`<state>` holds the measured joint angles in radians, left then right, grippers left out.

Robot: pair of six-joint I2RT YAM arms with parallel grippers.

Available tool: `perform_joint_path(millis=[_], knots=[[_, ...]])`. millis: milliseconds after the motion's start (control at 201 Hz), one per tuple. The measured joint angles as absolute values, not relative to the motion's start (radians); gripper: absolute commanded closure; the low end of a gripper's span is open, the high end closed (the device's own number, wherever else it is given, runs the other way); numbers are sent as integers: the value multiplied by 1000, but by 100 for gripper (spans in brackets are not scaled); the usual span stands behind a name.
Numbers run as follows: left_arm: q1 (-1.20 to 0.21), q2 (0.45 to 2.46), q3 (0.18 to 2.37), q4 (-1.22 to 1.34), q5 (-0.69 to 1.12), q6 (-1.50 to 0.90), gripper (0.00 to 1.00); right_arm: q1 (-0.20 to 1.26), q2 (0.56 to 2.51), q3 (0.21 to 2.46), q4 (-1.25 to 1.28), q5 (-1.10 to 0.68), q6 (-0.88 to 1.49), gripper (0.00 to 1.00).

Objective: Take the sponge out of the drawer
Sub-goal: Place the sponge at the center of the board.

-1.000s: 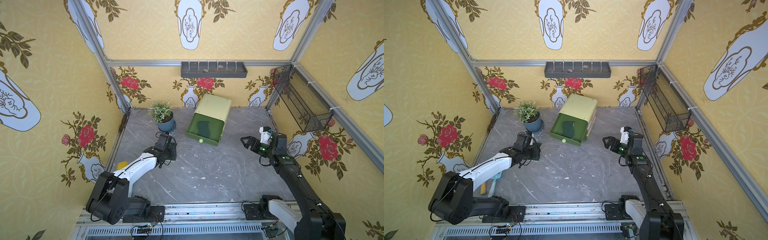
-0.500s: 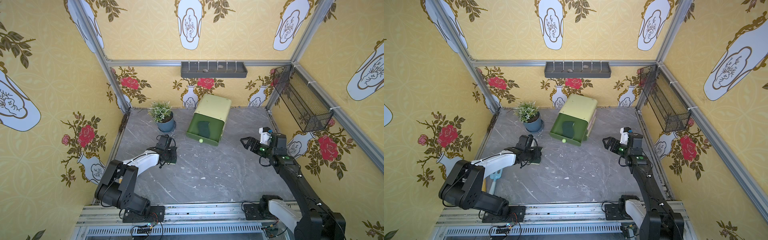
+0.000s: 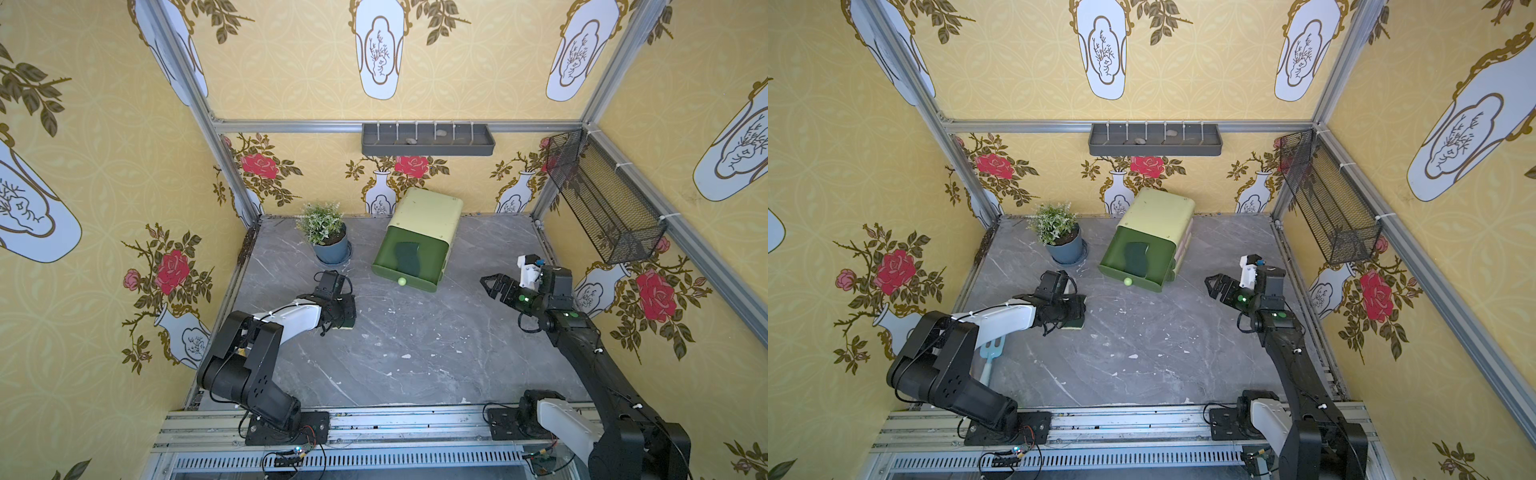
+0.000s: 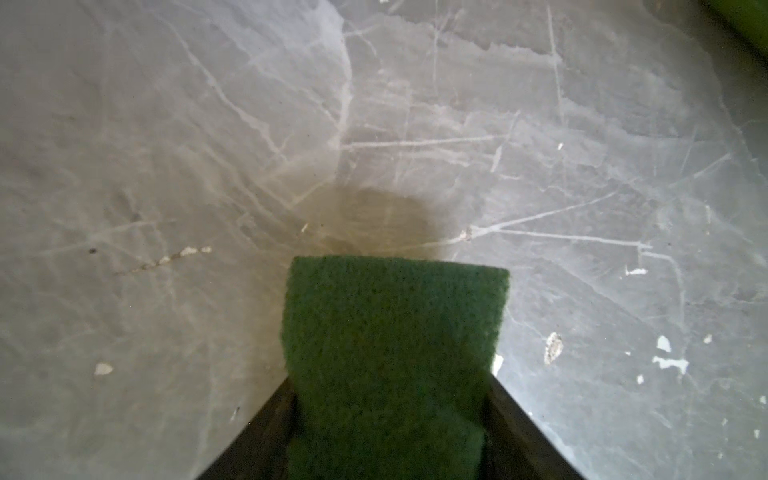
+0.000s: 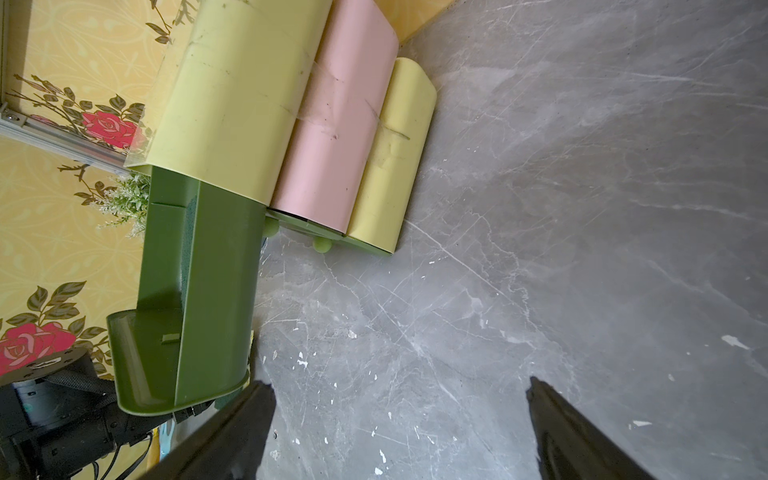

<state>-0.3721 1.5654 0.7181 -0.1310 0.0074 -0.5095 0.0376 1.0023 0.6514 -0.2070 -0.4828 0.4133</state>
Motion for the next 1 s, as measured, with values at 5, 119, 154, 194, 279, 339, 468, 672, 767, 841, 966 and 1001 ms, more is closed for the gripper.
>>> perform_joint_path(millis=[5,119,154,194,279,339,468,672,767,841,966,1001], knots=[[-372,1565,719,-131,7,-510,31,38,1002,651,-207,-483,413,2],[-368,1564,722,-131,7,-516,24,39,1002,651,-207,-483,413,2],[-368,1561,723,-138,7,-517,21,39,1002,651,-207,-483,413,2],[-367,1552,723,-150,7,-517,18,39,1002,651,-207,-483,412,3],[-367,1522,725,-165,7,-524,14,39,1003,651,-207,-483,410,2],[-367,1496,730,-176,7,-524,12,39,1004,651,-207,-483,410,3],[-367,1424,735,-202,7,-524,9,39,1006,651,-207,-483,410,2],[-367,1288,755,-256,-1,-529,7,39,1008,651,-207,-483,410,3],[-367,1218,767,-285,-1,-530,6,39,1010,651,-207,-483,410,3],[-367,1168,778,-300,-1,-531,5,39,1013,651,-207,-483,410,2],[-368,1090,804,-332,0,-531,4,39,1015,651,-207,-484,410,2],[-368,1073,815,-339,1,-530,4,39,1015,651,-207,-484,410,3]])
